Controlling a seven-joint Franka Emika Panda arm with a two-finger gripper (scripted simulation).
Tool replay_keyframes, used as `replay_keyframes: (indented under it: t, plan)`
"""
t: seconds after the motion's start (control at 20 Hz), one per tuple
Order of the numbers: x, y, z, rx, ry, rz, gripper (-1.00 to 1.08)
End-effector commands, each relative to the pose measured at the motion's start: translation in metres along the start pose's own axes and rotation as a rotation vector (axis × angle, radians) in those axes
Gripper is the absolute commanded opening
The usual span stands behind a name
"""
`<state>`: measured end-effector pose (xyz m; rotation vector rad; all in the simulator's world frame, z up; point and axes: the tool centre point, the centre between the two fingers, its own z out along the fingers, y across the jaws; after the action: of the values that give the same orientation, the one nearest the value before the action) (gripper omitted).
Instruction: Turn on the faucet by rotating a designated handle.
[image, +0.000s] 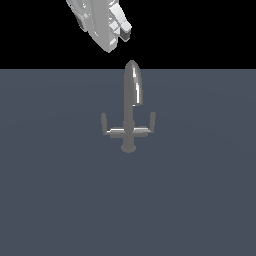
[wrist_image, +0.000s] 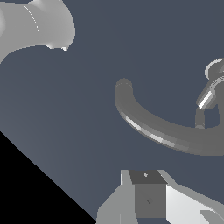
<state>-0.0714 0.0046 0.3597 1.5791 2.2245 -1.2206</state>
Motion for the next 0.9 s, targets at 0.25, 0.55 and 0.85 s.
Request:
replay_keyframes:
  t: [0.25, 0.55, 0.85]
  plan:
    - [0.009, 0.032, 0.006, 0.056, -0.099, -0.23, -1.0]
    - [0.018, 0.057, 0.011, 0.112, -0.173, -0.411, -1.0]
    - [0.028, 0.081, 0.017, 0.178, -0.243, -0.591, -1.0]
